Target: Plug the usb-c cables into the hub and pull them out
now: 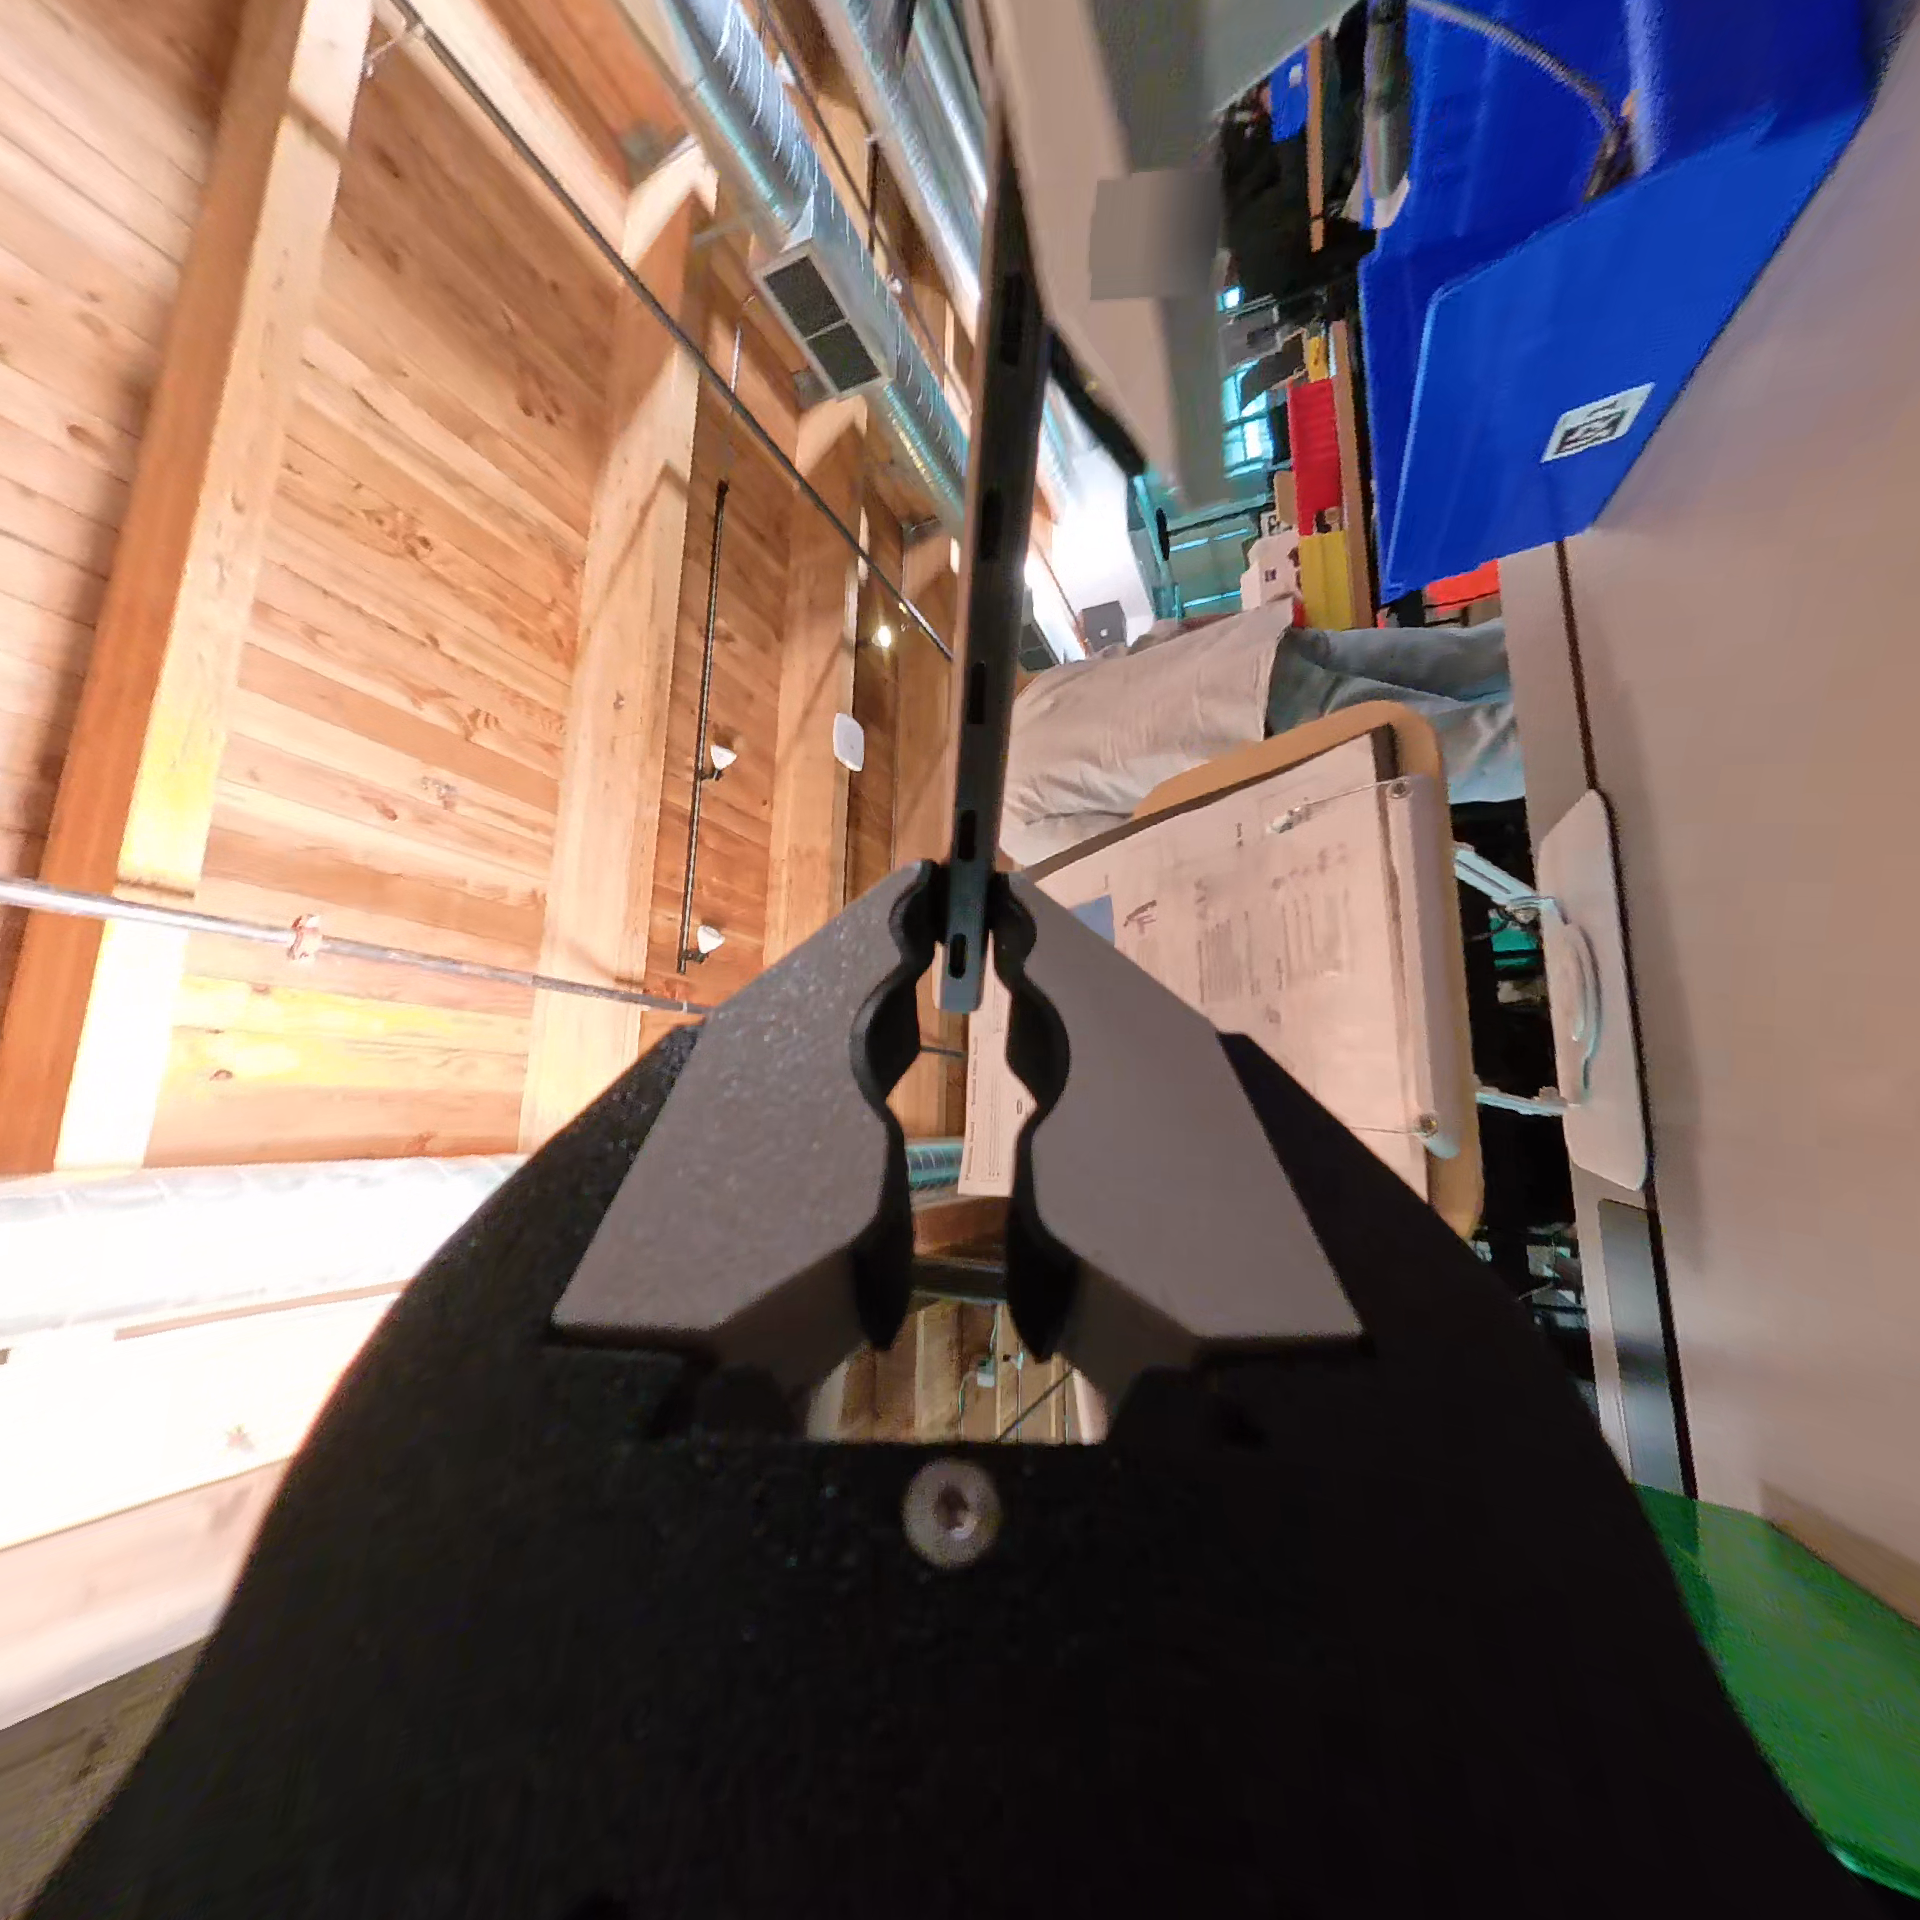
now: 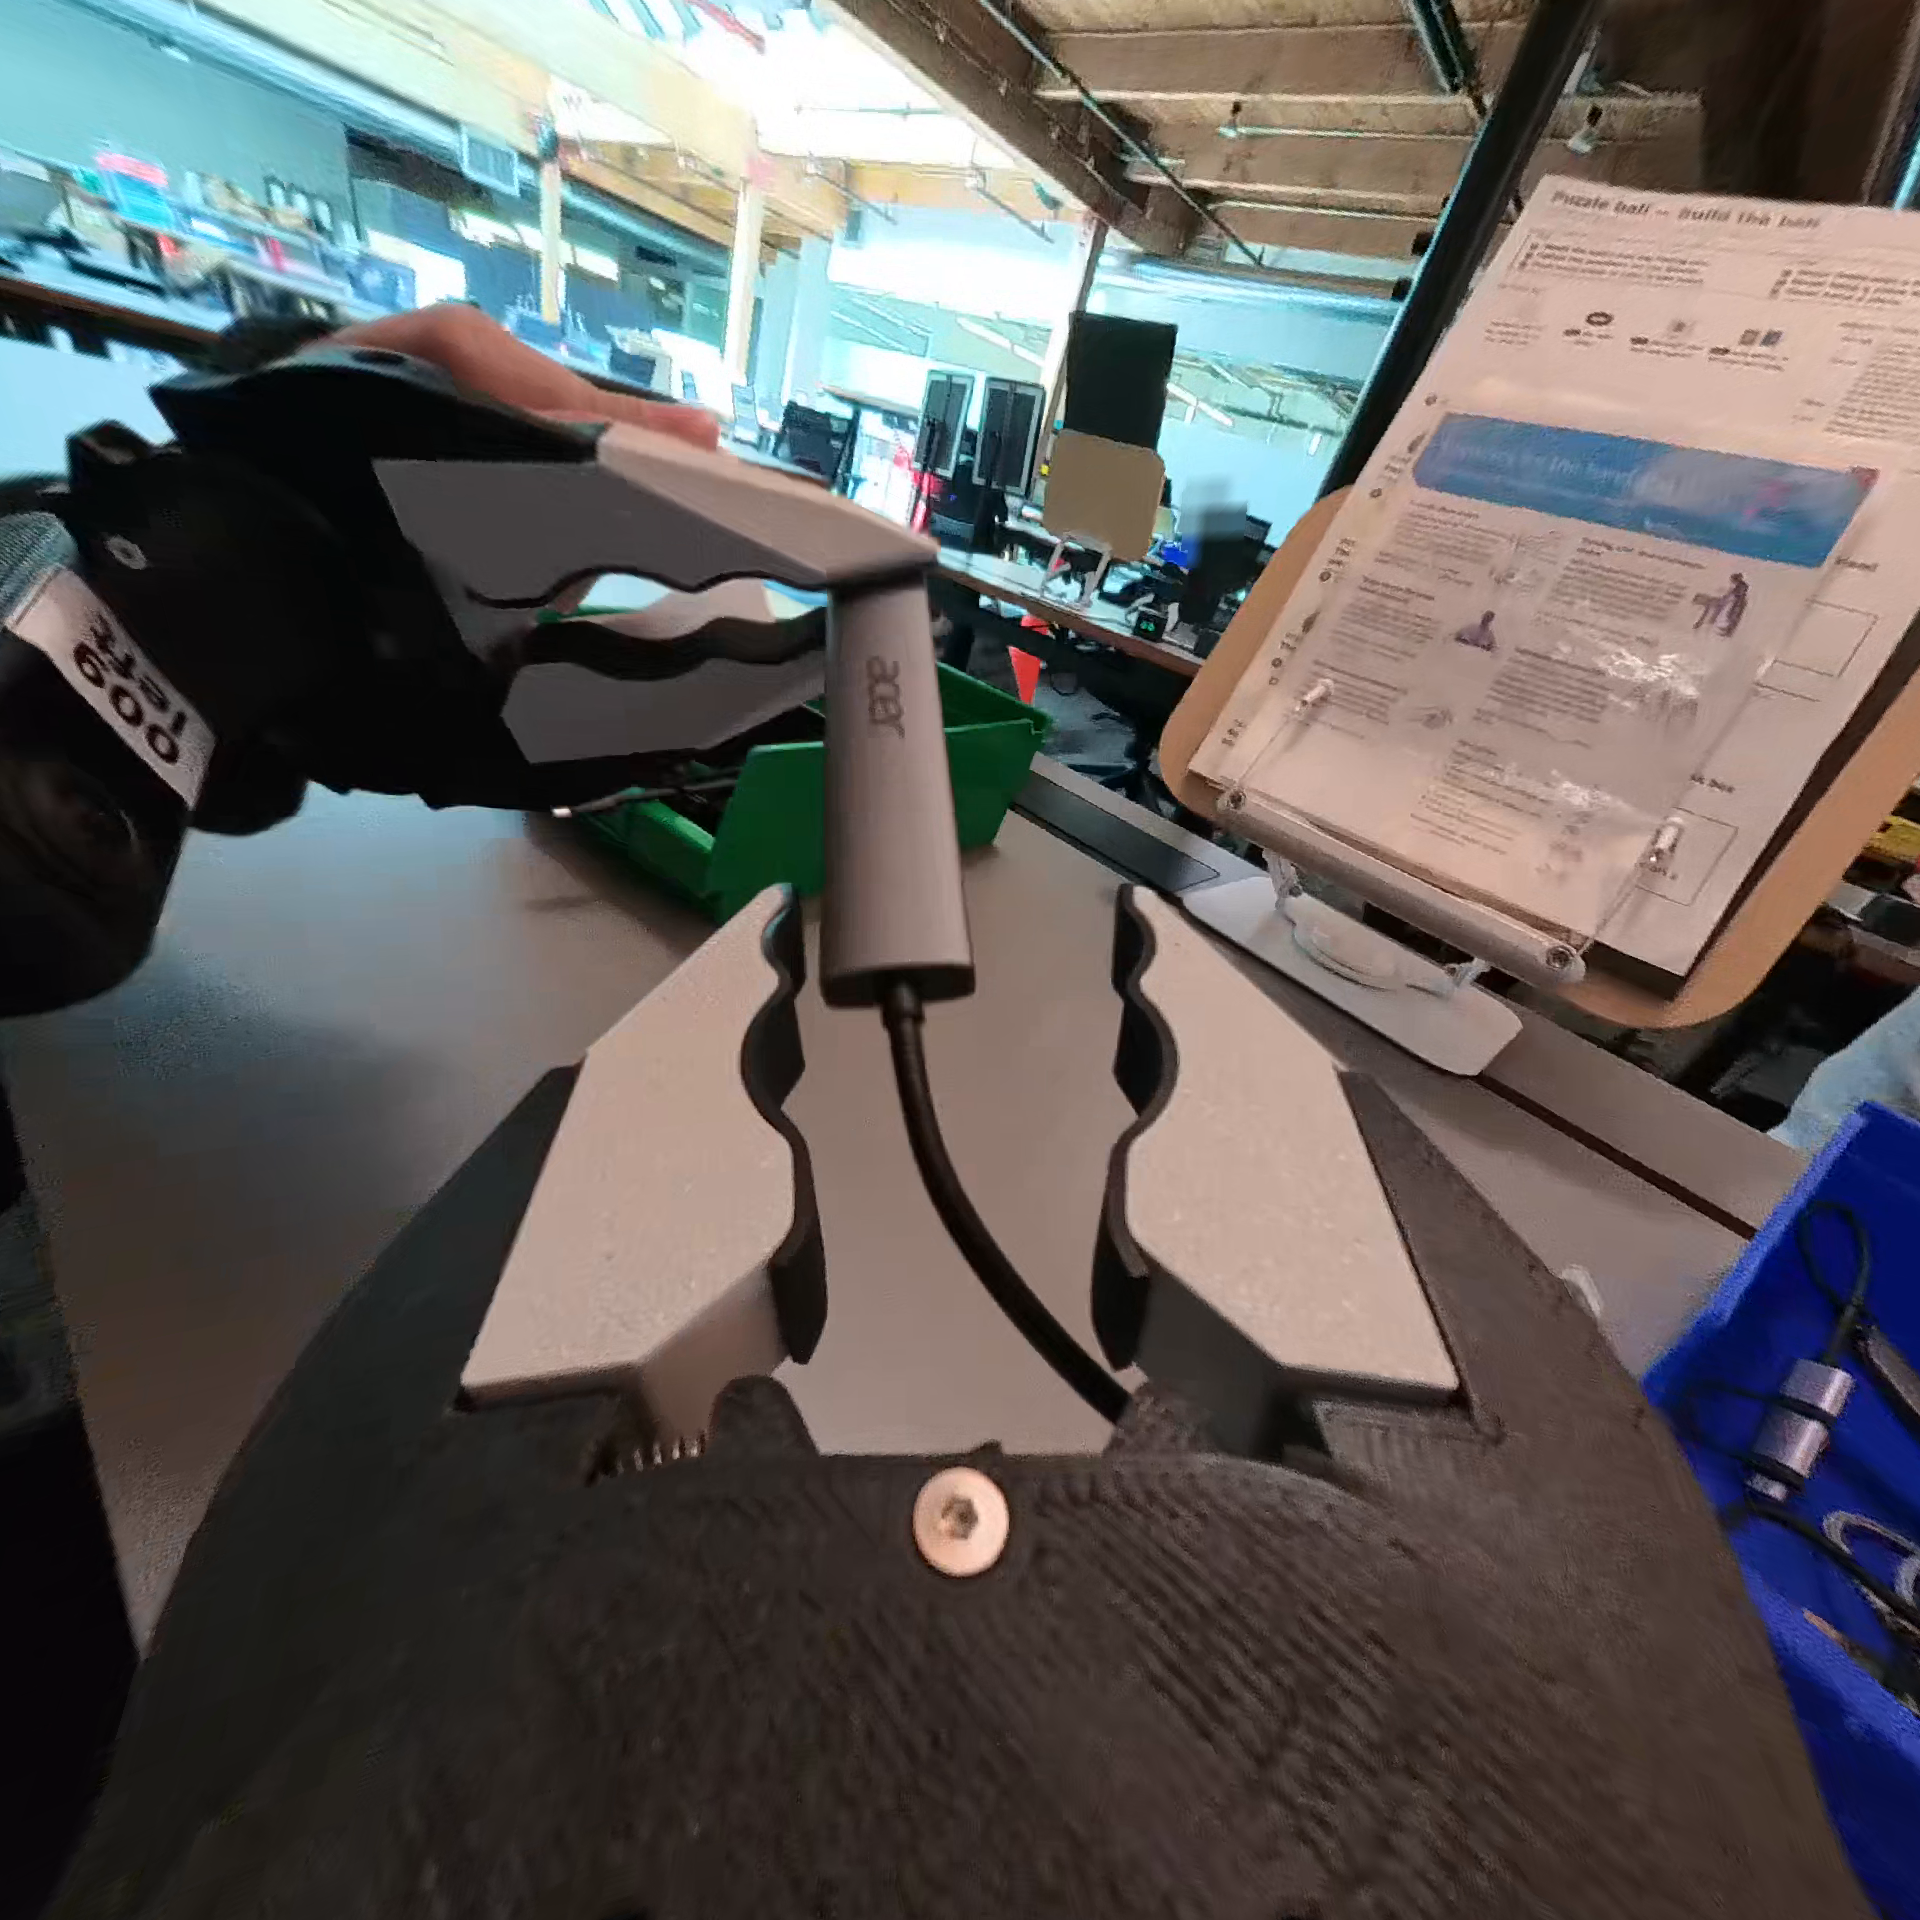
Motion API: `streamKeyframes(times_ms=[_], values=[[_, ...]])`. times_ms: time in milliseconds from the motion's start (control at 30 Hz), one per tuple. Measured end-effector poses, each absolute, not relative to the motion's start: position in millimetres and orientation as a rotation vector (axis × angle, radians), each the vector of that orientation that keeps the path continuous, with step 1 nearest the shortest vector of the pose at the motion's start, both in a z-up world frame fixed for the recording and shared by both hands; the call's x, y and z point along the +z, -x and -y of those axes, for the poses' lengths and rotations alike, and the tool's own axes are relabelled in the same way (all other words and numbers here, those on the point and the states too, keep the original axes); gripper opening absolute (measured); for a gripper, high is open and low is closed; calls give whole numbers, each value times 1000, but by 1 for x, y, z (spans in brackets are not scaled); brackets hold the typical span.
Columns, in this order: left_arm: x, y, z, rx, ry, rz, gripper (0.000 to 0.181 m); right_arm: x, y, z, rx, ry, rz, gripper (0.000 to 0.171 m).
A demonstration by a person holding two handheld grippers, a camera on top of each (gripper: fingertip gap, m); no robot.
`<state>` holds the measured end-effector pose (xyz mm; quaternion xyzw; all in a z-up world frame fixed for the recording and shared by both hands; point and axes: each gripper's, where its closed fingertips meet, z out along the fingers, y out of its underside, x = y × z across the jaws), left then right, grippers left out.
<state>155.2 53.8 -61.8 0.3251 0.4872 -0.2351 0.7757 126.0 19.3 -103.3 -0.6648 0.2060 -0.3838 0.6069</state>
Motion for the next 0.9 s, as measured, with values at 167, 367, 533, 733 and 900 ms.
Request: streamKeyframes(times_ms=[167,367,533,733,900], values=[[-61,-163,-55,-548,-649,-1092,6,-97,-121,-25,-823,1462,-435,29],[-69,-170,-48,-559,-598,-1129,7,-86,-115,-30,-688,1288,-449,31],[-75,-176,-43,-561,-577,-1162,7,-90,-121,-24,-730,1284,-481,23],[-86,-183,-40,-609,-516,-1276,7,-87,-126,-19,-843,1210,-494,22],[-103,-187,-39,-661,-500,-1396,8,-100,-133,-13,-802,1219,-539,22]])
